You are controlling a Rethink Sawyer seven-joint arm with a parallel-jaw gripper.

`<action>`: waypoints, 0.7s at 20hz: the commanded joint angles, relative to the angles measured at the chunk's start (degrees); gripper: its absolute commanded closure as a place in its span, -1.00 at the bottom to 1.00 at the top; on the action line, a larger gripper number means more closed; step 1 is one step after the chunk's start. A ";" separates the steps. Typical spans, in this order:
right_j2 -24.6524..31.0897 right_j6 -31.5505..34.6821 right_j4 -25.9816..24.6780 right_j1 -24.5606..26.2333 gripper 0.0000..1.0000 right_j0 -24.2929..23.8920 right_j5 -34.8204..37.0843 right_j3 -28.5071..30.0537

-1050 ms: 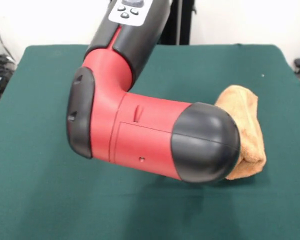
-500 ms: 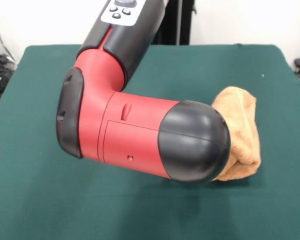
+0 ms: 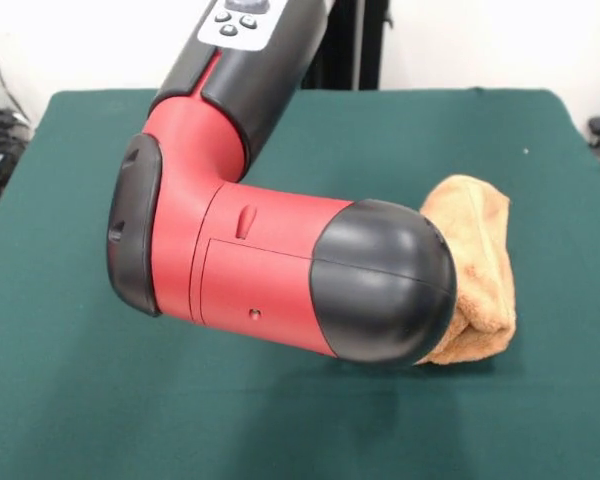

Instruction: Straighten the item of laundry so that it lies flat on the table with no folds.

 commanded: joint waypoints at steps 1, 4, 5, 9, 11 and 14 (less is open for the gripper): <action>4.15 -2.42 -0.40 5.84 1.00 1.94 -23.26 7.14; 2.19 -2.91 0.21 4.51 1.00 1.89 -21.61 7.96; -0.35 -3.14 2.46 3.00 1.00 1.49 -21.07 9.42; -4.02 -5.02 5.09 0.58 1.00 0.83 -22.36 12.11; -5.51 -5.82 6.20 -0.44 1.00 0.44 -23.37 13.27; -6.61 -7.56 7.82 -1.97 1.00 -1.01 -24.04 14.66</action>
